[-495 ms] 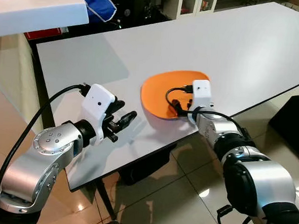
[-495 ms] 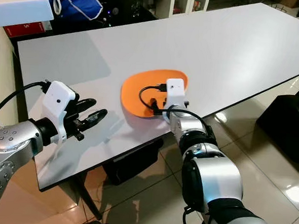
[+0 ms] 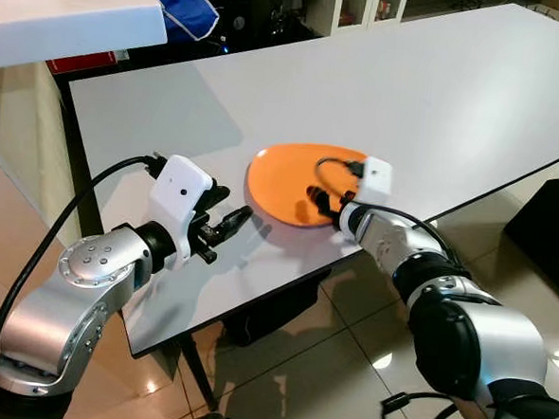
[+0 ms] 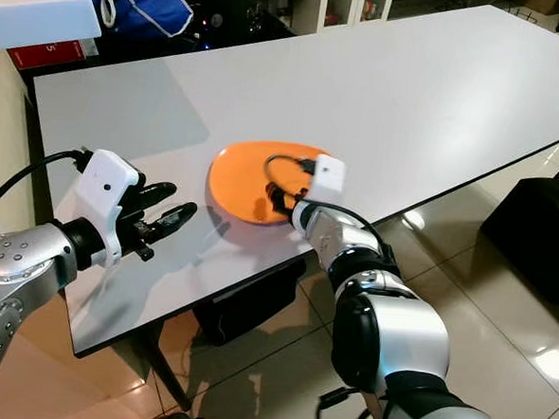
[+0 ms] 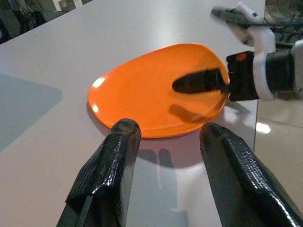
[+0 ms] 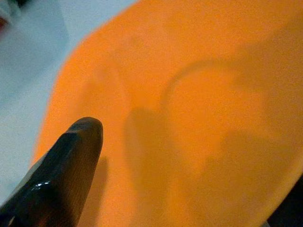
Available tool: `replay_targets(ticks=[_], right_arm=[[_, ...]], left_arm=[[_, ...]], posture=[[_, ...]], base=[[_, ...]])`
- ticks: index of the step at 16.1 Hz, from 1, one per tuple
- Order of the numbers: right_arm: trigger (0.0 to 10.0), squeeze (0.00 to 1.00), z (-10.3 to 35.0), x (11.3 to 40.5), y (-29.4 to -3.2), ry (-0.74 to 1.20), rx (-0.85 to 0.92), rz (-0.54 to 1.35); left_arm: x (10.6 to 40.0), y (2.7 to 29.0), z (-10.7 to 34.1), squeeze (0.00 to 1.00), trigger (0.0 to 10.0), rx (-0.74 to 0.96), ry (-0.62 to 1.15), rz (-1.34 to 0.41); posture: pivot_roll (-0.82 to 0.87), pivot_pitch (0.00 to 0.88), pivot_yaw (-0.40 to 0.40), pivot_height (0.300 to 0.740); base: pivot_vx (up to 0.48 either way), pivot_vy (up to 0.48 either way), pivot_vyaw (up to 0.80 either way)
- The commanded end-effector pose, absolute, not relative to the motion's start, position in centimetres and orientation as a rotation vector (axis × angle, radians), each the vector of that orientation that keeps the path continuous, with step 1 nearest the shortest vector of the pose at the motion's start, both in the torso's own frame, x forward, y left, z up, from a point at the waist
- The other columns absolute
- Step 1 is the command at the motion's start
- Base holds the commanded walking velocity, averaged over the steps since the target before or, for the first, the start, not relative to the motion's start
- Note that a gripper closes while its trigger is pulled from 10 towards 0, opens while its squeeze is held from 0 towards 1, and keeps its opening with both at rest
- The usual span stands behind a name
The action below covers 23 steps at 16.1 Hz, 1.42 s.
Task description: Setting the table
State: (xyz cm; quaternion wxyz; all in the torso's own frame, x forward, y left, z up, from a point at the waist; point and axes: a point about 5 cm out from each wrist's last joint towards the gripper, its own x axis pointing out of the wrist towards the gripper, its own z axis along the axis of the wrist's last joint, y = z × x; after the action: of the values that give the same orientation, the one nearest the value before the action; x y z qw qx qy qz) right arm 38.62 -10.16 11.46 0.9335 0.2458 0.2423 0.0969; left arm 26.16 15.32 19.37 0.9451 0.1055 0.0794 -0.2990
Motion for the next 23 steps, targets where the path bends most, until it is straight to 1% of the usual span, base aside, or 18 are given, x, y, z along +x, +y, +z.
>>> replay_targets(ticks=[1, 2, 3, 4, 5, 7, 8, 9, 10, 12, 13, 15, 16, 17, 18, 21, 22, 23], right_arm=[[10.0, 1.0, 12.2, 38.9, -10.0, 0.479, 0.589, 0.203], [10.0, 1.0, 12.4, 39.0, -9.9, 0.48, 0.532, 0.219], [10.0, 1.0, 12.3, 39.0, -10.1, 0.495, 0.303, 0.231], [10.0, 1.0, 12.1, 39.0, -10.3, 0.508, 0.207, 0.228], [10.0, 1.0, 11.8, 38.9, -10.5, 0.542, 0.165, 0.192], [10.0, 1.0, 11.5, 38.7, -11.1, 0.584, 0.263, 0.11], [10.0, 1.0, 11.5, 38.8, -11.3, 0.584, 0.225, 0.103], [10.0, 1.0, 11.6, 38.8, -11.8, 0.573, 0.096, 0.103], [10.0, 1.0, 11.6, 38.9, -12.1, 0.559, 0.02, 0.095], [10.0, 1.0, 11.4, 38.8, -12.2, 0.552, 0.02, 0.101], [10.0, 0.0, 12.0, 39.1, -11.7, 0.524, 0.336, 0.069], [10.0, 0.0, 13.3, 39.7, -11.6, 0.451, 0.551, 0.068], [10.0, 0.0, 13.5, 39.8, -11.8, 0.435, 0.418, 0.087], [10.0, 0.57, 13.5, 39.7, -11.5, 0.436, 0.229, 0.162], [10.0, 1.0, 13.1, 39.5, -11.4, 0.46, 0.146, 0.199], [10.0, 1.0, 12.2, 39.2, -11.8, 0.513, -0.072, 0.214], [10.0, 0.0, 12.8, 39.3, -11.1, 0.497, 0.121, 0.215], [10.0, 0.0, 12.7, 39.3, -11.0, 0.5, 0.143, 0.224]], left_arm=[[26.4, 15.6, 19.8, 0.0, 10.0, 0.231, 0.148, -0.599], [26.5, 15.6, 19.8, 0.0, 10.0, 0.232, 0.147, -0.6], [26.5, 15.6, 19.8, 0.0, 10.0, 0.234, 0.144, -0.602], [26.5, 15.5, 19.8, 0.0, 10.0, 0.234, 0.143, -0.603], [26.6, 15.5, 19.8, 0.0, 10.0, 0.236, 0.142, -0.606], [26.7, 15.5, 19.8, 0.0, 10.0, 0.24, 0.142, -0.614], [26.7, 15.4, 19.8, 0.0, 10.0, 0.241, 0.141, -0.616], [26.8, 15.4, 19.9, 0.0, 10.0, 0.244, 0.139, -0.619], [26.8, 15.4, 19.8, 0.0, 10.0, 0.243, 0.138, -0.62], [26.8, 15.3, 19.9, 0.0, 10.0, 0.243, 0.136, -0.62], [26.8, 15.4, 19.9, 0.0, 10.0, 0.24, 0.133, -0.619], [26.8, 15.4, 19.9, 0.0, 10.0, 0.239, 0.132, -0.621], [26.8, 15.4, 19.9, 0.0, 10.0, 0.24, 0.133, -0.623], [26.8, 15.3, 19.9, 0.0, 10.0, 0.242, 0.133, -0.626], [26.8, 15.3, 19.9, 0.0, 10.0, 0.246, 0.132, -0.629], [26.9, 15.3, 19.9, 0.0, 10.0, 0.252, 0.13, -0.628], [26.9, 15.2, 19.9, 0.0, 10.0, 0.249, 0.129, -0.632], [27.0, 15.2, 19.9, 0.0, 10.0, 0.249, 0.129, -0.632]], posture=[[0.08, 0.058, 0.017, 0.74], [0.08, 0.052, 0.017, 0.74], [0.08, 0.048, 0.018, 0.74], [0.08, 0.046, 0.02, 0.74], [0.07, 0.042, 0.023, 0.74], [0.07, 0.034, 0.026, 0.74], [0.07, 0.034, 0.026, 0.74], [0.07, 0.027, 0.027, 0.74], [0.07, 0.027, 0.026, 0.74], [0.07, 0.026, 0.024, 0.74], [0.07, 0.027, 0.023, 0.74], [0.07, 0.027, 0.023, 0.74], [0.07, 0.028, 0.024, 0.74], [0.07, 0.028, 0.025, 0.74], [0.07, 0.028, 0.026, 0.74], [0.07, 0.028, 0.027, 0.74], [0.07, 0.03, 0.029, 0.74], [0.07, 0.032, 0.028, 0.74]], base=[[0.0, 0.0, 0.0], [0.0, 0.0, 0.0], [0.0, 0.0, 0.0], [0.0, 0.0, 0.0], [0.0, 0.0, 0.0], [0.0, 0.0, 0.0], [0.0, 0.0, 0.0], [0.0, 0.0, 0.0], [0.0, 0.0, 0.0], [0.0, 0.0, 0.0], [0.0, 0.0, 0.0], [0.0, 0.0, 0.0], [0.0, 0.0, 0.0], [0.0, 0.0, 0.0], [0.0, 0.0, 0.0], [0.0, 0.0, 0.0], [0.0, 0.0, 0.0], [0.0, 0.0, 0.0]])
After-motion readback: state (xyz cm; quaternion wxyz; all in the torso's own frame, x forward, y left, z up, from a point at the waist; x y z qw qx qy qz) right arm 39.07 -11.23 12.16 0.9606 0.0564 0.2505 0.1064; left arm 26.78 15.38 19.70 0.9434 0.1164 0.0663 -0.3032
